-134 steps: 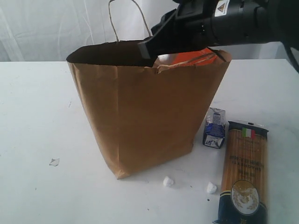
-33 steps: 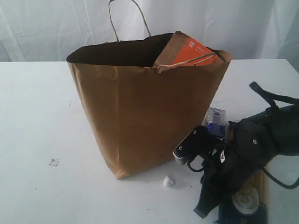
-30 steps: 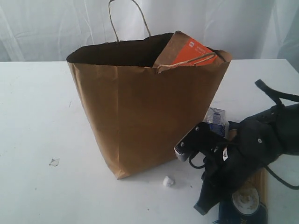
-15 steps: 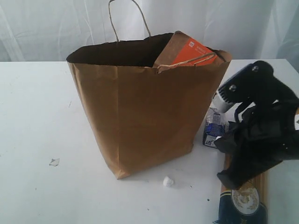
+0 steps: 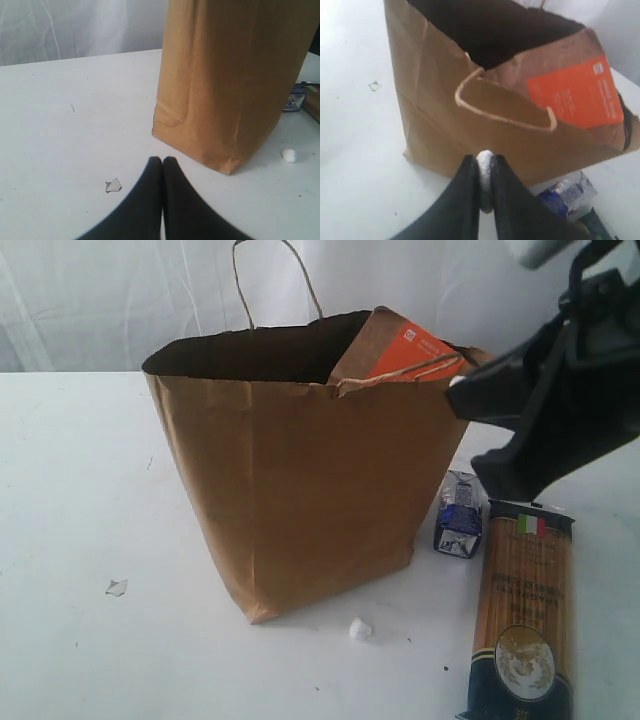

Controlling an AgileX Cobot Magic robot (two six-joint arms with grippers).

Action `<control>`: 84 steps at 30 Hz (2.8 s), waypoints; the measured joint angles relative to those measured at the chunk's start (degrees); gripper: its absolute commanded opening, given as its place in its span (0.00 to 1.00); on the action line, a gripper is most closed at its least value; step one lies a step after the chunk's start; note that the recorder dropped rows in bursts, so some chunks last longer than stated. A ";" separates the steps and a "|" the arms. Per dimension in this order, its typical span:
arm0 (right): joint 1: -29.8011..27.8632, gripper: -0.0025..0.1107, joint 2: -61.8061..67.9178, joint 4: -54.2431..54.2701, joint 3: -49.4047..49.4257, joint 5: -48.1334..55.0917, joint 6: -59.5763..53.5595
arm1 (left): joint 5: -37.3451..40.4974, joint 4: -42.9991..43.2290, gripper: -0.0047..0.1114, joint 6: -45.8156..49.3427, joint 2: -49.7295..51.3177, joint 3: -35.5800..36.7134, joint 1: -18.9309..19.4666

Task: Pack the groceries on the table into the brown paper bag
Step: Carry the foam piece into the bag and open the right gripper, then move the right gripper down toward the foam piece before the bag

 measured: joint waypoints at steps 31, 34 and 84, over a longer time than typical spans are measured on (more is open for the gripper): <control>3.91 0.02 23.13 -0.24 -17.75 -4.14 -1.34 | 0.00 0.00 0.04 0.00 0.00 0.00 0.00; 3.91 0.02 26.89 -0.24 -17.75 -5.09 -1.45 | 0.00 0.00 0.04 0.00 0.00 0.00 0.00; 2.54 0.39 16.67 -7.51 -21.60 -3.12 11.59 | 0.00 0.00 0.04 0.00 0.00 0.00 0.00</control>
